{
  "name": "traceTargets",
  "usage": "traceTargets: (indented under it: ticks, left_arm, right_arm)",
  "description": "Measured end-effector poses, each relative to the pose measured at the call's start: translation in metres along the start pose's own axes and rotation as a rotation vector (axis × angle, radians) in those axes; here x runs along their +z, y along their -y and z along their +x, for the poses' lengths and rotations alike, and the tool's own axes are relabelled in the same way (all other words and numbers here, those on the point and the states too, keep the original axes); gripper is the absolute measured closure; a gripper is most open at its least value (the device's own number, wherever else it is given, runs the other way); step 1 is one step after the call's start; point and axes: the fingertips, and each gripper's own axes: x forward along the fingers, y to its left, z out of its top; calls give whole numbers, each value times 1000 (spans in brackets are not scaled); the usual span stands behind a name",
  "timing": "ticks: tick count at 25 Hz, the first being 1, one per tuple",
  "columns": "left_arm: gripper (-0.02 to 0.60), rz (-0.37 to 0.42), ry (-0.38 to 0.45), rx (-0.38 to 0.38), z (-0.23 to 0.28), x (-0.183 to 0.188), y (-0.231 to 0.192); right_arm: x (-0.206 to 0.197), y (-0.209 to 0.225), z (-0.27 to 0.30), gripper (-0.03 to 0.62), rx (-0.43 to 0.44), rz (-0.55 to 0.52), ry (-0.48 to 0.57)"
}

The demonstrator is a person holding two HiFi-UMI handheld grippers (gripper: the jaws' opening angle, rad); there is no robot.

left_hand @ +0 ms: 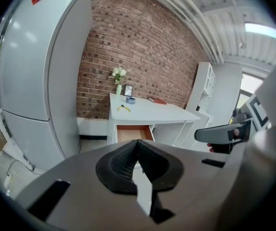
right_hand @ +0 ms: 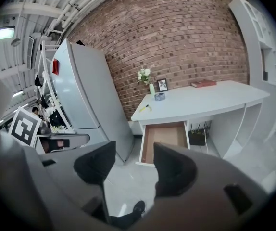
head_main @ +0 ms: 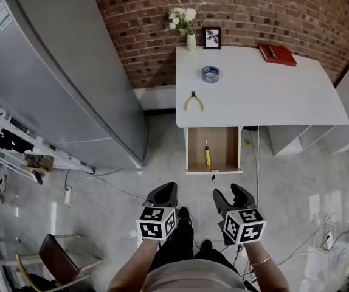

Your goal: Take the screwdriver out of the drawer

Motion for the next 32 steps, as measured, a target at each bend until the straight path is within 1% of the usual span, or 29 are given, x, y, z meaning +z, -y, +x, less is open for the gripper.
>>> traceTargets:
  ticks: [5,10,15,18,23,28,32]
  left_arm:
    - [588,-4,-25,-23,33,20,-33]
    - [588,-16,-49,-42,63,32,-66]
    - [588,-33,-66,-65,83,33,-79]
    - [588,-36,-83,-63,87,27,-88]
    - [588,-39,-116,-62,95,19,-94]
    - [588,-30,-150,-84,117,6,-96]
    - [588,-33,-178,-79,135,-10,-97]
  right_arm:
    - [17,7,49,361,-42,18,-47]
    - [29,15,85,361,-85,55,-64]
    - [32,26,112,361,-120,71,-94]
    - [24,29,132,361,-118,78,-117]
    - [10,43,162,361,-129,48,-190]
    - [-8,59,199,361,-141,31,-253]
    - [-25,70,225,361,-143,38,-293]
